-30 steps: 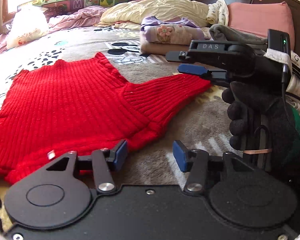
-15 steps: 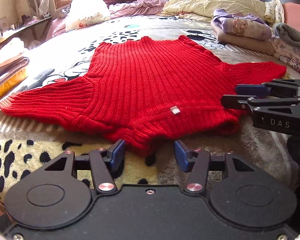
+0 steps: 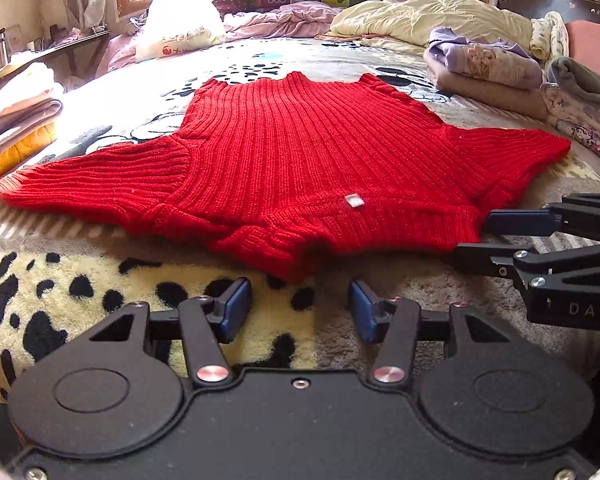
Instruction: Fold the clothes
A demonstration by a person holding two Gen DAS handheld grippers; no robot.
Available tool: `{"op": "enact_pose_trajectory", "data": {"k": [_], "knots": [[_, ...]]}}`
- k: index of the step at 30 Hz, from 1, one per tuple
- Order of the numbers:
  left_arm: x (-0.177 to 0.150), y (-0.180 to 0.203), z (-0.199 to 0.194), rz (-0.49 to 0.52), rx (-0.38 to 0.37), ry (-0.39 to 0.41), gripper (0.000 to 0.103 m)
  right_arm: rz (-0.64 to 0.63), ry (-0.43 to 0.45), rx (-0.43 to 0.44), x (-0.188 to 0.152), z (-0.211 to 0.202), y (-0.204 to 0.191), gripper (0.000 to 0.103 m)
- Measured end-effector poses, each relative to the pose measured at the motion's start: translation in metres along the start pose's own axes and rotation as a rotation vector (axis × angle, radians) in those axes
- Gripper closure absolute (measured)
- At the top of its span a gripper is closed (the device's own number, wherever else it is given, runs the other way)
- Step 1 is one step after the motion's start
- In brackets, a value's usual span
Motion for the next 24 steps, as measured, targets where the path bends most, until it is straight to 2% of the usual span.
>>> {"op": "enact_pose_trajectory", "data": {"k": [3, 5, 9, 11, 15, 20, 22, 24], "knots": [[-0.002, 0.002, -0.003, 0.011, 0.005, -0.019, 0.050, 0.074, -0.018, 0.011, -0.004, -0.003, 0.007, 0.051], [-0.002, 0.004, -0.005, 0.015, 0.010, -0.031, 0.050, 0.146, 0.005, 0.019, -0.001, -0.006, 0.017, 0.051], [-0.004, 0.008, -0.009, 0.019, 0.012, -0.046, 0.050, 0.316, 0.073, 0.026, -0.001, -0.016, 0.042, 0.040], [-0.005, 0.009, -0.011, 0.024, 0.012, -0.050, 0.050, 0.408, 0.112, 0.018, -0.002, -0.020, 0.057, 0.037], [-0.006, 0.013, -0.016, 0.033, 0.006, -0.061, 0.050, 0.605, 0.174, -0.033, -0.012, -0.028, 0.093, 0.038], [-0.003, 0.021, -0.023, 0.070, -0.019, -0.075, 0.050, 0.887, 0.307, -0.017, -0.031, -0.037, 0.139, 0.040], [0.003, 0.026, -0.027, 0.084, -0.041, -0.069, 0.050, 0.934, 0.339, -0.015, -0.035, -0.037, 0.149, 0.042], [0.014, 0.031, -0.030, 0.081, -0.066, -0.054, 0.050, 0.905, 0.336, -0.032, -0.032, -0.033, 0.150, 0.042]]}}
Point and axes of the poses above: each gripper's, at about its wrist camera, not at the fingertips, and z roughly the way its jaws point, y to its right, x to its top, the point moved 6 cm from there along z, roughly the way its jaws point, and after that the axes turned 5 degrees about x, right-handed, at the moved point
